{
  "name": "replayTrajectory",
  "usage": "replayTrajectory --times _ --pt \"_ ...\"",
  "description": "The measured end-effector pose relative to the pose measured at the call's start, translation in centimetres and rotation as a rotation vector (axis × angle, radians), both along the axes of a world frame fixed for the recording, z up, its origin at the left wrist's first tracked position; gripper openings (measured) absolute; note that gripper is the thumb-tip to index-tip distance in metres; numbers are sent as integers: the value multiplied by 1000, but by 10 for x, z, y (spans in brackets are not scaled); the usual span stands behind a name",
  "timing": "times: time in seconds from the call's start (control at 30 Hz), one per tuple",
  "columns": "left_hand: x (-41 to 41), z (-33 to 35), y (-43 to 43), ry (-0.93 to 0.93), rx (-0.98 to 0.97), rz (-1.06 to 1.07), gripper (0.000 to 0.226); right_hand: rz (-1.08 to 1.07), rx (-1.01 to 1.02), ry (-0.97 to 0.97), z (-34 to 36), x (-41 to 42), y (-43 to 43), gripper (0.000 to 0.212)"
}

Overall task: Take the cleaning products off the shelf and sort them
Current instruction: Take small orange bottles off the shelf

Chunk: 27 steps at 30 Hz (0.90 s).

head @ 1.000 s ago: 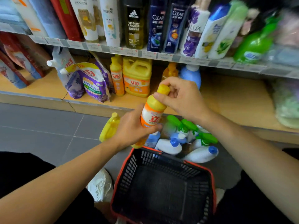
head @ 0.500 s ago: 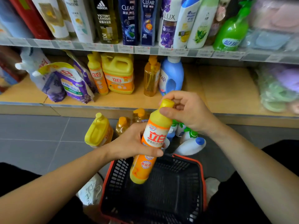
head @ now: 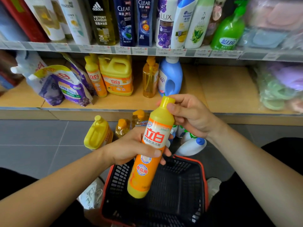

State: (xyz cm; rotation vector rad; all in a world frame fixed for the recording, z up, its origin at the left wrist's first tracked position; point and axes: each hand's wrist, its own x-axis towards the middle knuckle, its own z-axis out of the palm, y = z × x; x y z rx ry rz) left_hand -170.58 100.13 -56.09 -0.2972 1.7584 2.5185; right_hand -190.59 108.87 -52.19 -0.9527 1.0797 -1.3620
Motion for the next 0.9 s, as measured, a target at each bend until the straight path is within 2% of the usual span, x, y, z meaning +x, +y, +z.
replayTrajectory --times 0.13,0.23,0.33,0.43,0.57,0.73,0.9 --pt "2 0 3 12 -297 169 32 -122 -42 166 0 -3 0 11" --pt "0 -2 5 -4 -493 310 38 -105 -119 267 5 -3 2 21" --pt "-2 -2 6 14 -587 398 41 -210 -208 460 10 1 0 26" --pt "-1 -5 6 -10 -714 463 42 -302 -255 569 12 5 1 24" --pt "1 -5 4 -54 -871 515 49 -342 -271 632 10 8 6 21" --pt "2 -4 6 -127 -1043 600 56 -399 -224 741 10 13 7 28" --pt "3 -8 7 -143 -1166 635 58 -460 -313 812 13 13 7 31"
